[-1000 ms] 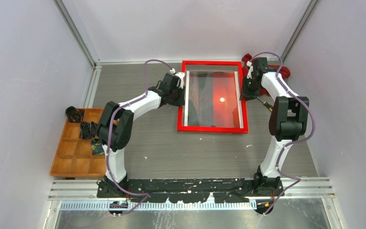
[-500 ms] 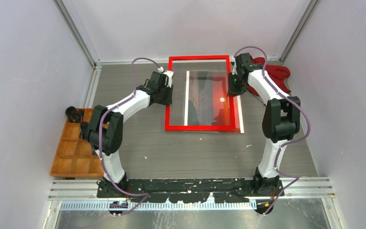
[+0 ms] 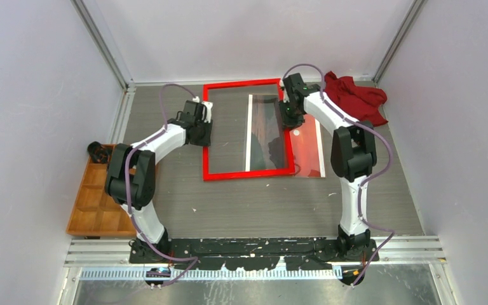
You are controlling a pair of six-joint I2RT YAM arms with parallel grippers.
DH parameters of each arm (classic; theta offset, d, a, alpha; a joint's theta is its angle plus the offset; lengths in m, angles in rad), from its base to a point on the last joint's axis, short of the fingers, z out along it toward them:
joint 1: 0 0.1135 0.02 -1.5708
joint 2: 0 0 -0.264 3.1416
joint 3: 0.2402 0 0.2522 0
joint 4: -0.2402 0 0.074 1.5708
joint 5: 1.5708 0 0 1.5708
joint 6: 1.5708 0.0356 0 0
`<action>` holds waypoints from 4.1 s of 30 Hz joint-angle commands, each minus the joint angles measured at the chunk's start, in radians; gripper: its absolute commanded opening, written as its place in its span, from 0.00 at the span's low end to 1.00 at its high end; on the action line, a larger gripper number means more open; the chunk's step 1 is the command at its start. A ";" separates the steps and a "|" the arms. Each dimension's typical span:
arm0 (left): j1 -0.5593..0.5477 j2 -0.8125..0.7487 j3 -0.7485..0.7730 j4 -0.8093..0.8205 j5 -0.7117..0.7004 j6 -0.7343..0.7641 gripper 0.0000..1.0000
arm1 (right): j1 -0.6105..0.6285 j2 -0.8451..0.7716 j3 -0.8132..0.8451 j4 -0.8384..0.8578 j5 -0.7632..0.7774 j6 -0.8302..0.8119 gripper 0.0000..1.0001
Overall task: Take the photo out of the frame
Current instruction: Place the photo frame item at the center of the board, then pick up the photo frame item from the photo frame.
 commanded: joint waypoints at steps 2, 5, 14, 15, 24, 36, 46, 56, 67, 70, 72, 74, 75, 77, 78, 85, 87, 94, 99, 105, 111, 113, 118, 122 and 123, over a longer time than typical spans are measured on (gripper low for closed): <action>0.013 -0.066 -0.033 0.054 0.136 0.082 0.11 | 0.079 0.032 0.112 0.055 -0.115 0.018 0.17; 0.039 -0.066 -0.052 0.060 0.135 0.097 0.11 | 0.096 0.058 0.127 0.056 -0.137 0.019 0.18; 0.101 -0.063 -0.075 0.068 0.112 0.135 0.09 | 0.142 0.097 0.159 0.055 -0.180 0.016 0.22; 0.109 -0.060 -0.075 0.067 0.111 0.144 0.09 | 0.147 0.099 0.162 0.056 -0.184 0.018 0.23; 0.162 -0.048 -0.080 0.074 0.066 0.177 0.09 | 0.188 0.139 0.208 0.058 -0.218 0.023 0.32; 0.250 0.001 -0.045 0.027 0.037 0.206 0.10 | 0.224 0.218 0.294 0.064 -0.280 0.038 0.44; 0.281 0.044 -0.012 0.014 -0.015 0.230 0.12 | 0.239 0.286 0.371 0.076 -0.321 0.064 0.47; 0.301 0.064 0.018 0.023 -0.077 0.252 0.27 | 0.266 0.311 0.396 0.081 -0.351 0.069 0.49; 0.307 0.047 0.030 0.018 -0.065 0.242 0.55 | 0.280 0.320 0.399 0.075 -0.363 0.055 0.52; 0.307 0.030 0.030 -0.002 -0.049 0.228 0.63 | 0.280 0.307 0.379 0.074 -0.355 0.033 0.54; 0.308 0.019 0.029 -0.009 -0.041 0.220 0.69 | 0.282 0.298 0.369 0.071 -0.344 0.019 0.56; 0.307 0.007 0.025 -0.018 -0.033 0.210 0.73 | 0.283 0.293 0.362 0.061 -0.321 -0.001 0.57; 0.307 0.000 0.024 -0.020 -0.030 0.204 0.75 | 0.285 0.289 0.360 0.055 -0.306 -0.013 0.58; 0.307 -0.012 0.023 -0.028 -0.028 0.199 0.76 | 0.285 0.278 0.349 0.047 -0.273 -0.036 0.59; 0.307 -0.020 0.022 -0.031 -0.028 0.195 0.77 | 0.285 0.270 0.340 0.047 -0.260 -0.047 0.59; 0.307 -0.079 -0.005 -0.021 -0.028 0.171 0.97 | 0.285 0.229 0.282 0.051 -0.196 -0.096 0.61; 0.307 -0.085 -0.009 -0.023 -0.028 0.168 0.97 | 0.284 0.226 0.280 0.050 -0.194 -0.098 0.61; 0.306 -0.148 -0.023 -0.011 0.144 0.133 0.99 | 0.278 0.161 0.280 0.019 -0.211 -0.138 0.63; 0.287 -0.180 -0.020 0.019 0.288 0.072 0.99 | 0.226 0.021 0.178 0.014 -0.220 -0.196 0.72; 0.191 -0.159 0.001 0.061 0.371 0.029 0.99 | 0.086 -0.174 -0.007 0.020 -0.266 -0.216 0.76; 0.076 -0.075 0.023 0.145 0.453 -0.029 0.98 | -0.125 -0.341 -0.238 0.094 -0.316 -0.198 0.75; 0.050 -0.042 0.040 0.182 0.486 -0.065 0.97 | -0.167 -0.394 -0.307 0.131 -0.333 -0.193 0.76; -0.009 0.071 0.088 0.250 0.505 -0.124 0.95 | -0.265 -0.469 -0.471 0.193 -0.370 -0.183 0.75; -0.039 0.149 0.124 0.280 0.491 -0.153 0.95 | -0.342 -0.457 -0.517 0.237 -0.380 -0.150 0.75; -0.044 0.166 0.130 0.290 0.492 -0.162 0.95 | -0.360 -0.442 -0.518 0.246 -0.384 -0.131 0.75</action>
